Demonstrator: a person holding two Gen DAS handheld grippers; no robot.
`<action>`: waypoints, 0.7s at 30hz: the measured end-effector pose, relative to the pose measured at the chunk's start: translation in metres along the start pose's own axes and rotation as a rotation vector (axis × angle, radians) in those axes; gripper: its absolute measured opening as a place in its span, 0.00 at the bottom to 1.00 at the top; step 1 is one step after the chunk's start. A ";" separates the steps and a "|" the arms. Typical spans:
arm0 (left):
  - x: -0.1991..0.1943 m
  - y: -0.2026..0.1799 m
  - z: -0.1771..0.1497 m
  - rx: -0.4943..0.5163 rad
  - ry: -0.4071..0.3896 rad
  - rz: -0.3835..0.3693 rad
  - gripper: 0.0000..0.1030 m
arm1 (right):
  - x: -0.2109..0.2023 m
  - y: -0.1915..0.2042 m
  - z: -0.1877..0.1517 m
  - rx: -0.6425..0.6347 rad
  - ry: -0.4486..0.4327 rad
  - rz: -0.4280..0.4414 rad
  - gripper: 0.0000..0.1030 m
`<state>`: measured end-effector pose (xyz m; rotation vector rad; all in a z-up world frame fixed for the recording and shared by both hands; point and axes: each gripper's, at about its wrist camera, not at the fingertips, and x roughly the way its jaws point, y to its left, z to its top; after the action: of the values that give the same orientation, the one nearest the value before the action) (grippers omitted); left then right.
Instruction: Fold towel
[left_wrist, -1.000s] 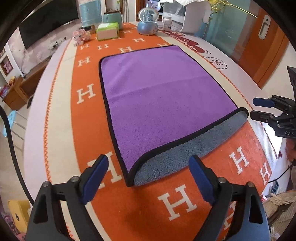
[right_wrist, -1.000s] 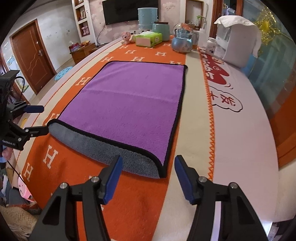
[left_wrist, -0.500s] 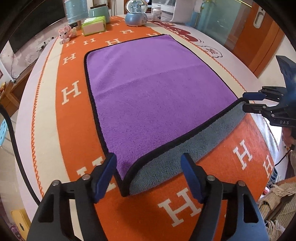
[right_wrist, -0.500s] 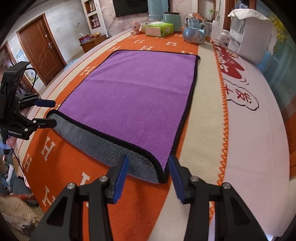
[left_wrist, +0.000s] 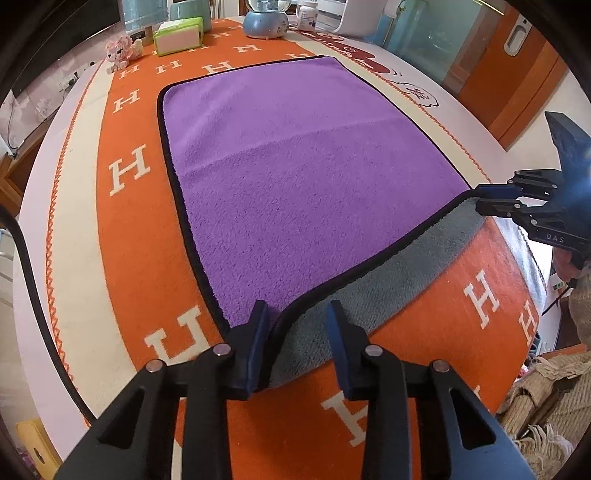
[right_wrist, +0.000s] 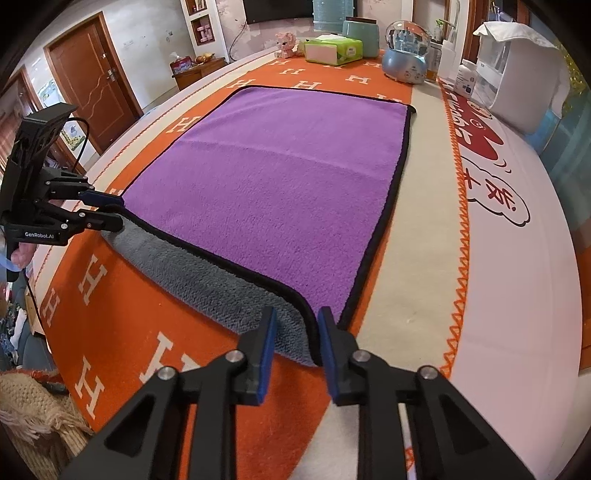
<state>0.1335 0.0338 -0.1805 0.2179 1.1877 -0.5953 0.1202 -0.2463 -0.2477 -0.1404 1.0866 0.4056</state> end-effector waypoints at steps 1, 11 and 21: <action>0.000 0.002 0.000 -0.002 0.001 -0.001 0.30 | 0.000 -0.001 0.000 -0.001 0.001 0.000 0.21; 0.002 0.014 -0.002 -0.021 0.023 -0.026 0.32 | 0.003 -0.016 0.004 0.029 0.019 0.035 0.21; 0.002 0.016 -0.001 -0.021 0.044 -0.052 0.28 | 0.005 -0.006 0.003 -0.021 0.031 0.039 0.16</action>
<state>0.1420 0.0472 -0.1848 0.1838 1.2447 -0.6263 0.1273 -0.2494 -0.2513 -0.1443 1.1168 0.4509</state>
